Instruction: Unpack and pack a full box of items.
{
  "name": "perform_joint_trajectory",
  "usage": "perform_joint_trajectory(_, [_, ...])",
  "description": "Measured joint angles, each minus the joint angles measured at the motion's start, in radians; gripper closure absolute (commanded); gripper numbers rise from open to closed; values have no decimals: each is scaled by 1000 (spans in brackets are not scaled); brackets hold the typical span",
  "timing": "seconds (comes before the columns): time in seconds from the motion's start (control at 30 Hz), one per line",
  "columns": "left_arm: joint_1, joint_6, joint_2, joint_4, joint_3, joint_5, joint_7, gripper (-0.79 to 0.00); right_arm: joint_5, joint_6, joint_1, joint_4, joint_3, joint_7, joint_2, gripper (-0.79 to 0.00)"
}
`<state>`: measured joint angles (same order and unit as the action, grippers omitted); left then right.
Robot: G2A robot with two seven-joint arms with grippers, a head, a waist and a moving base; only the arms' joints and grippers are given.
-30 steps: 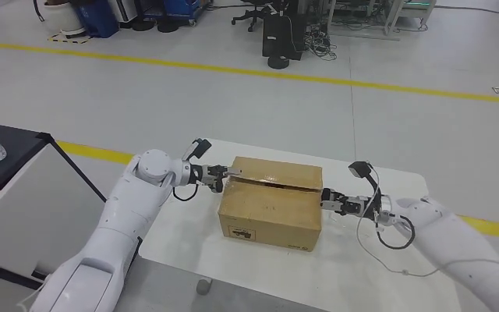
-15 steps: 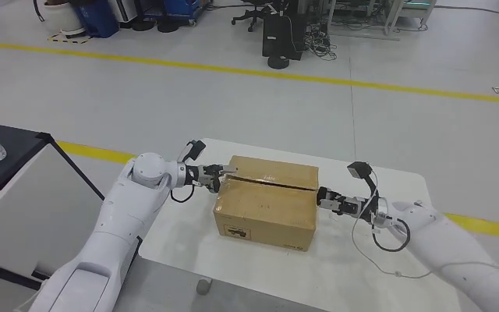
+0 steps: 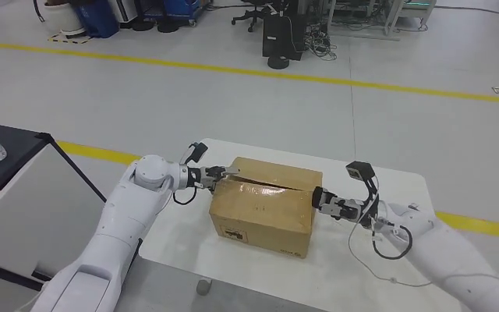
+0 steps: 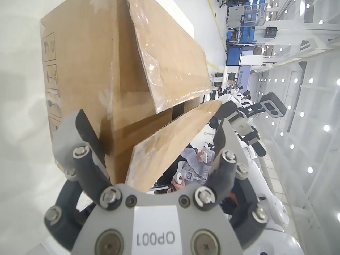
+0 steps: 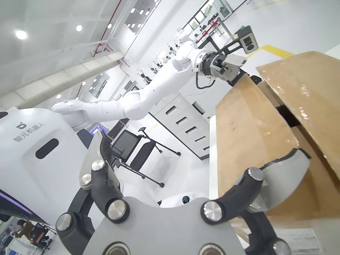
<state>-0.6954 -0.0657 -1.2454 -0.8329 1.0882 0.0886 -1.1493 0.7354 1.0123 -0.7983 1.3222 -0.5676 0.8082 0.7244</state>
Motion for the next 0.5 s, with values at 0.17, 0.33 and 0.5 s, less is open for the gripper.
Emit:
perform_joint_trajectory(0.17, [1, -1, 2, -1, 3, 7, 2, -785, -45, 0, -41, 77, -63, 0, -6, -785])
perform_joint_trajectory(0.33, [1, -1, 2, -1, 3, 7, 2, -785, -44, 0, -40, 75, -61, 0, -6, -785])
perform_joint_trajectory(0.5, [11, -5, 8, -8, 15, 11, -13, -785, -103, 0, -70, 48, -89, 0, -22, -785])
